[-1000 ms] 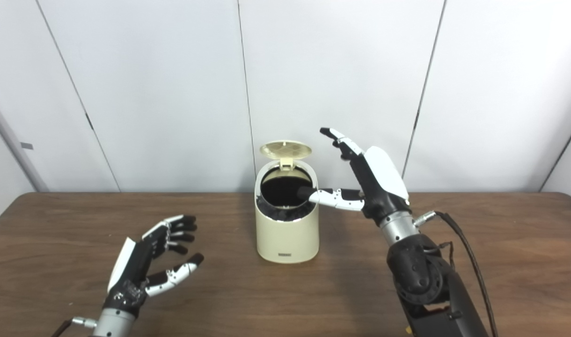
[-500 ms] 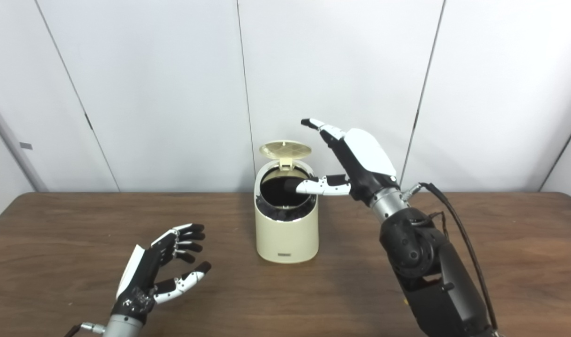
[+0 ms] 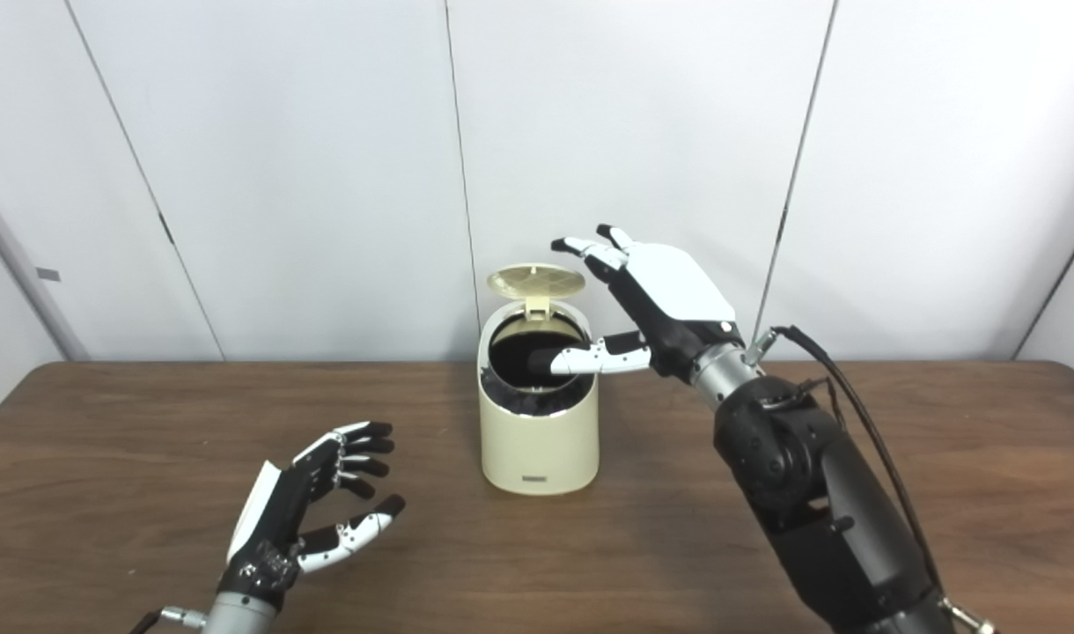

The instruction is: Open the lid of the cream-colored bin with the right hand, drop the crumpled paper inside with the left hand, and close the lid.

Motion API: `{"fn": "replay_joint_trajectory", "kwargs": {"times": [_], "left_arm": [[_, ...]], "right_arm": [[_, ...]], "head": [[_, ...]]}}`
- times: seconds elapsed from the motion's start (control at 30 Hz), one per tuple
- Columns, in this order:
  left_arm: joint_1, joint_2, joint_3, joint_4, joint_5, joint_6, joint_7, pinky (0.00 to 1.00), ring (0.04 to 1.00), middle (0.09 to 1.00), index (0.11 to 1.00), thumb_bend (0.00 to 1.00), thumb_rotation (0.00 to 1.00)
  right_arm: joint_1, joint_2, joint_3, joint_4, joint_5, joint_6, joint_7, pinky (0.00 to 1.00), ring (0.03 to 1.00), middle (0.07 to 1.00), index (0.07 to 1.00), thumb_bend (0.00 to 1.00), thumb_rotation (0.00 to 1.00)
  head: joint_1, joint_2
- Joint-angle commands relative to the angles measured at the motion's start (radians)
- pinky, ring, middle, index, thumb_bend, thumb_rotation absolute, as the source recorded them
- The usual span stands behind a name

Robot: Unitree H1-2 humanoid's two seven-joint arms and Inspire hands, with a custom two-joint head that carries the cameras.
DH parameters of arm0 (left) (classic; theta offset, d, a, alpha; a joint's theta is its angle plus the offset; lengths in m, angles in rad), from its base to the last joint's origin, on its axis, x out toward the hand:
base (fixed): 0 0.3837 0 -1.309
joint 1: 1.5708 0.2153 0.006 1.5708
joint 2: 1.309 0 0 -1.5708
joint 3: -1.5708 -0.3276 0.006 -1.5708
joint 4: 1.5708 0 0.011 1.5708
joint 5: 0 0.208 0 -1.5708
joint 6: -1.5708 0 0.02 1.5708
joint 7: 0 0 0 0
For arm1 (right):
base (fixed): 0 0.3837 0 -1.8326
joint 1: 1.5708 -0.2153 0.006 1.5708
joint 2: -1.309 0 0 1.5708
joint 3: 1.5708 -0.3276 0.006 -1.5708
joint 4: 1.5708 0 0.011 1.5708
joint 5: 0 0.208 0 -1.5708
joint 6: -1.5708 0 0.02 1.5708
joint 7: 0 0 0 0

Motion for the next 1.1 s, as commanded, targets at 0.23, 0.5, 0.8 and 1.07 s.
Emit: {"fn": "replay_joint_trajectory", "kwargs": {"times": [0.23, 0.5, 0.8, 1.07], "left_arm": [[-0.017, -0.008, -0.003, -0.025, 0.026, -0.010, 0.018, 0.54, 0.646, 0.725, 0.767, 0.54, 0.07], [-0.019, -0.008, -0.001, -0.020, 0.021, -0.015, 0.014, 0.55, 0.651, 0.734, 0.772, 0.54, 0.08], [-0.022, -0.013, -0.004, -0.036, 0.024, 0.003, 0.010, 0.55, 0.659, 0.739, 0.771, 0.54, 0.05], [-0.028, -0.011, -0.005, -0.033, 0.025, 0.004, 0.010, 0.54, 0.655, 0.735, 0.770, 0.55, 0.05]], "right_arm": [[-0.061, -0.014, 0.000, -0.051, -0.004, -0.038, 0.015, 1.00, 1.000, 0.864, 0.852, 0.78, 0.75], [-0.057, -0.021, 0.010, -0.081, -0.015, -0.099, 0.019, 1.00, 0.987, 0.849, 0.835, 0.77, 0.74], [-0.042, -0.016, 0.006, -0.129, -0.018, -0.135, 0.037, 0.97, 0.966, 0.824, 0.819, 0.77, 0.70], [-0.032, -0.022, 0.006, -0.143, -0.029, -0.140, 0.053, 0.96, 0.959, 0.814, 0.813, 0.77, 0.72]], "head": [[0.009, 0.006], [0.013, 0.013], [0.019, 0.022], [0.021, 0.025]]}}
